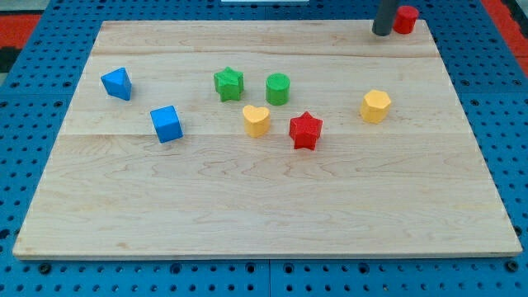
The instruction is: Push the red star a bit down
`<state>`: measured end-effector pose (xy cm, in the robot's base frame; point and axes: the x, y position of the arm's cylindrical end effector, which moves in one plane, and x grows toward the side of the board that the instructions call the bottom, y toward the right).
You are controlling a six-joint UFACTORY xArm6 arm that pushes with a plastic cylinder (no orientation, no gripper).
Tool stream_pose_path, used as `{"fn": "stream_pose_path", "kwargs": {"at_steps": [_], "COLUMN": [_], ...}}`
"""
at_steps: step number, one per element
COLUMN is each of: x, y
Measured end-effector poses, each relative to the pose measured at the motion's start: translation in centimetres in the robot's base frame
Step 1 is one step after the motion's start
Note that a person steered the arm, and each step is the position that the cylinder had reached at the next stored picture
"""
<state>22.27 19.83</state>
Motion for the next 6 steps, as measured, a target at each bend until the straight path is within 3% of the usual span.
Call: {"fn": "stream_pose_path", "kwargs": {"at_steps": [2, 5, 6], "x": [7.3, 16.3, 20.1], "y": [-2.2, -15.4, -16.0]}}
